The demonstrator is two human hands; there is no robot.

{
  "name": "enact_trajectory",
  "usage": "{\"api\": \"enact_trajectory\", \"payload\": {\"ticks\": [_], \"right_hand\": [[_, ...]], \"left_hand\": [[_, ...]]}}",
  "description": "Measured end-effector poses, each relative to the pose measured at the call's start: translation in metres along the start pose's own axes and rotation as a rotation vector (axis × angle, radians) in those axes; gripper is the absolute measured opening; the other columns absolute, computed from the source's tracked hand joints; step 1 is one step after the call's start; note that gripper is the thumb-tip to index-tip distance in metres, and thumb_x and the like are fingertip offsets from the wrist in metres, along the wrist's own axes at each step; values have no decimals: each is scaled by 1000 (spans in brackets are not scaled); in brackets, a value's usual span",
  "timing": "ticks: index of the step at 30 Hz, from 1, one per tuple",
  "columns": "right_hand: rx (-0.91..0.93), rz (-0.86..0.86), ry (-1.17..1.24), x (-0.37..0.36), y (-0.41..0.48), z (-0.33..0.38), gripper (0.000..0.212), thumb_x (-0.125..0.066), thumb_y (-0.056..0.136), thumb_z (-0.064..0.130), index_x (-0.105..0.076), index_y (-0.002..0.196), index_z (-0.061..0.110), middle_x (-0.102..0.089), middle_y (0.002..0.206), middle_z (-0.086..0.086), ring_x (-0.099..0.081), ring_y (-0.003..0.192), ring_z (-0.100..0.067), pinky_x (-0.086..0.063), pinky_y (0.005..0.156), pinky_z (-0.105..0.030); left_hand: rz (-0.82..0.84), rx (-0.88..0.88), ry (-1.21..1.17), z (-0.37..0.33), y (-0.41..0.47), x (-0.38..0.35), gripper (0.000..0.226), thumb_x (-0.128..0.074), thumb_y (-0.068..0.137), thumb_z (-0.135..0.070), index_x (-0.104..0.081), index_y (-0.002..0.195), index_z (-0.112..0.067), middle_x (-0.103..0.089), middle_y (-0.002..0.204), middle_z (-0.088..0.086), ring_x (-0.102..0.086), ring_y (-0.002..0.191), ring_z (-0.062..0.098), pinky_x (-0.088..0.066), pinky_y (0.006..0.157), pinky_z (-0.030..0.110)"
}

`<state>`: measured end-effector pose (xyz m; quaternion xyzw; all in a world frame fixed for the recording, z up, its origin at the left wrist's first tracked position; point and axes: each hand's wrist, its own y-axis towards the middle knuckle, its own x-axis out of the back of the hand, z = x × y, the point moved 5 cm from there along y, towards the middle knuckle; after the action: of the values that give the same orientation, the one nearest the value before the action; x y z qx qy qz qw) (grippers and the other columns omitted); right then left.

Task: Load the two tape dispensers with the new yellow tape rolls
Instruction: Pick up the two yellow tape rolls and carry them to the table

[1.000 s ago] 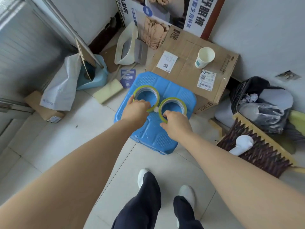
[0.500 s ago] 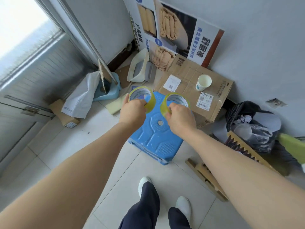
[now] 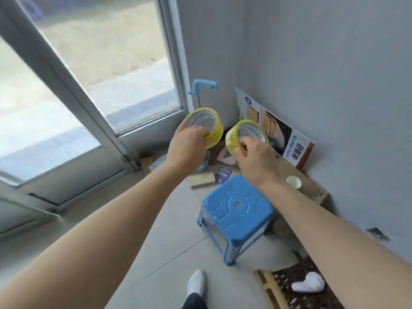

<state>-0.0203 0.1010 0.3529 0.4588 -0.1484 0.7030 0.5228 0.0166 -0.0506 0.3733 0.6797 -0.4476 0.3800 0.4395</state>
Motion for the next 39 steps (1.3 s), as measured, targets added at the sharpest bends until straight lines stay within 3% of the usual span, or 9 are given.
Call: {"api": "enact_trajectory", "payload": {"ticks": [3, 5, 10, 15, 20, 24, 28, 32, 39], "right_hand": [[76, -30, 65, 23, -8, 38, 19, -50, 92, 15, -63, 95, 2, -67, 90, -17, -58, 84, -33, -46, 75, -42], [142, -38, 99, 35, -17, 66, 19, -50, 91, 15, -63, 95, 1, -68, 89, -17, -58, 81, -32, -47, 74, -41], [276, -8, 210, 40, -38, 133, 17, -52, 91, 15, -63, 92, 2, -68, 85, -15, -57, 77, -29, -43, 69, -36], [405, 94, 322, 13, -62, 208, 17, -53, 90, 15, -65, 92, 5, -68, 83, -13, -59, 76, -29, -43, 68, -34], [579, 241, 409, -23, -85, 301, 15, -55, 89, 16, -66, 91, 7, -69, 83, -10, -57, 72, -24, -37, 63, -27], [719, 306, 497, -46, -115, 385, 14, -56, 89, 15, -67, 92, 6, -70, 84, -12, -60, 75, -27, -47, 69, -35], [840, 350, 544, -69, -145, 463, 13, -57, 88, 13, -67, 90, 5, -70, 82, -13, -60, 76, -32, -43, 66, -33], [934, 416, 601, -94, -173, 531, 13, -57, 88, 12, -66, 90, 3, -70, 82, -16, -62, 78, -35, -50, 72, -43], [1029, 556, 750, -130, -230, 630, 14, -57, 89, 15, -69, 92, 10, -72, 83, -10, -63, 80, -31, -50, 73, -38]], "left_hand": [[-33, 97, -46, -1, -26, 49, 22, -47, 88, -12, -64, 101, -10, -65, 102, 13, -53, 103, 34, -40, 87, 37], [-73, 127, -21, -2, -49, 83, 22, -47, 88, -13, -64, 102, -10, -64, 102, 13, -55, 95, 35, -42, 74, 38], [-173, 282, 30, 22, -114, 147, 21, -46, 89, -13, -63, 99, -9, -63, 97, 11, -53, 80, 29, -41, 67, 35], [-255, 483, 48, 66, -193, 191, 18, -48, 88, -14, -63, 96, -10, -63, 93, 10, -55, 83, 32, -44, 70, 37], [-303, 670, 75, 115, -269, 238, 18, -50, 87, -20, -65, 93, -12, -63, 90, 6, -51, 78, 24, -36, 66, 30], [-404, 799, 132, 148, -331, 282, 14, -53, 85, -20, -64, 87, -12, -56, 81, 2, -56, 83, 31, -37, 67, 32], [-477, 910, 171, 180, -386, 323, 19, -54, 85, -22, -66, 95, -12, -68, 95, 9, -59, 89, 32, -49, 78, 40], [-594, 1015, 207, 209, -439, 358, 17, -56, 85, -21, -67, 96, -14, -69, 96, 9, -60, 89, 32, -50, 79, 41], [-711, 1204, 276, 240, -527, 399, 16, -57, 84, -21, -66, 96, -14, -69, 99, 9, -60, 92, 32, -50, 80, 41]]}}
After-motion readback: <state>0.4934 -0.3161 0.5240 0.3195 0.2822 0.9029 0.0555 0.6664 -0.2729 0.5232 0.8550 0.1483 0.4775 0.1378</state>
